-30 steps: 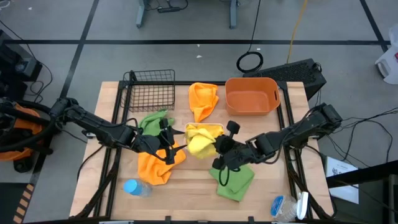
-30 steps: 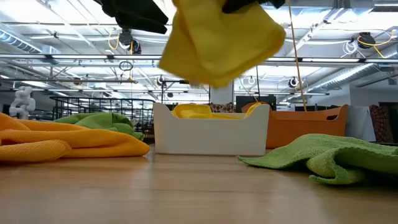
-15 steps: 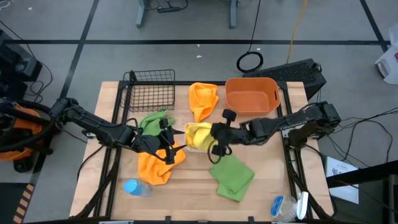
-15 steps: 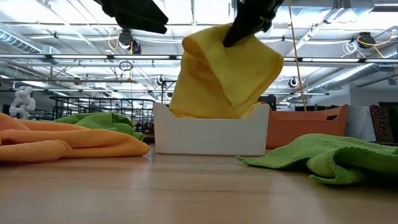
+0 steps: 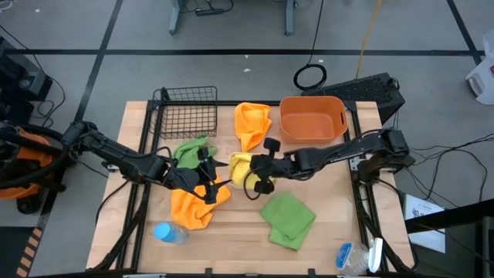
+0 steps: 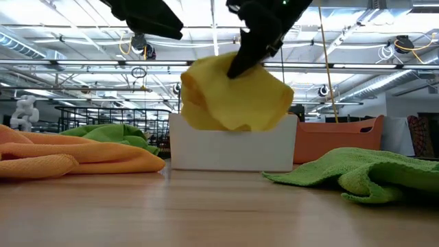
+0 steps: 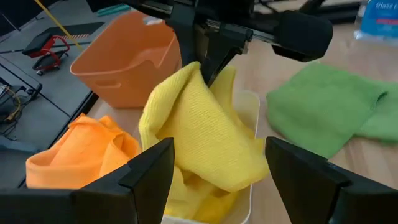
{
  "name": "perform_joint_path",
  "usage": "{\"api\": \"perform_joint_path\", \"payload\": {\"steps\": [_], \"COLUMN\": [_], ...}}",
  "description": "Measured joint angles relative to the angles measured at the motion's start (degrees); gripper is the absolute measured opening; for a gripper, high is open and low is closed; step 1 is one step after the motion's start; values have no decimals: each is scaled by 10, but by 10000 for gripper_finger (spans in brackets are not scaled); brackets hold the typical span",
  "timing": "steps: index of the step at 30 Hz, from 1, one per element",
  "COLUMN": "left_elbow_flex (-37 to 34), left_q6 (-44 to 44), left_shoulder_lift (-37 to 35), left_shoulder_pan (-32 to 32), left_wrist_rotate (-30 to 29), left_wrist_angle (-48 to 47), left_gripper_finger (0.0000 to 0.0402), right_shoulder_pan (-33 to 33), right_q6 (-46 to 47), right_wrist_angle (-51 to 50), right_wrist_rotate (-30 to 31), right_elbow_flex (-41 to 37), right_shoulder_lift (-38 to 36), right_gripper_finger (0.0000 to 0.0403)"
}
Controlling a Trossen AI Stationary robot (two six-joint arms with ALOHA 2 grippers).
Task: Sort microfiber towel by color & place in baskets
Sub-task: Put the yellow microfiber towel into the white bin
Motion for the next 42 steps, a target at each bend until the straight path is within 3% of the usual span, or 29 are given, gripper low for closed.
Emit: {"api": "perform_joint_path", "payload": {"steps": [10, 21, 42], "left_elbow_flex": [0, 0, 1], "left_q6": [-3, 2, 13], "left_shoulder_lift": [18, 66, 146], "left_shoulder_pan": [4, 64, 150], "left_wrist_rotate": [0, 15, 97], "left_wrist_angle": [-10, -11, 29], "left_gripper_finger": [258, 258, 258], "right_shoulder_pan": [-11, -13, 28], "right_q6": [59, 98, 162], "right_wrist_angle": [-8, -4, -50], "right_wrist_rotate": [-1, -32, -32], "right_elbow_flex": [0, 0, 0], "right_shoulder_lift": [72, 137, 53], "right_gripper_finger": [2, 23, 152]}}
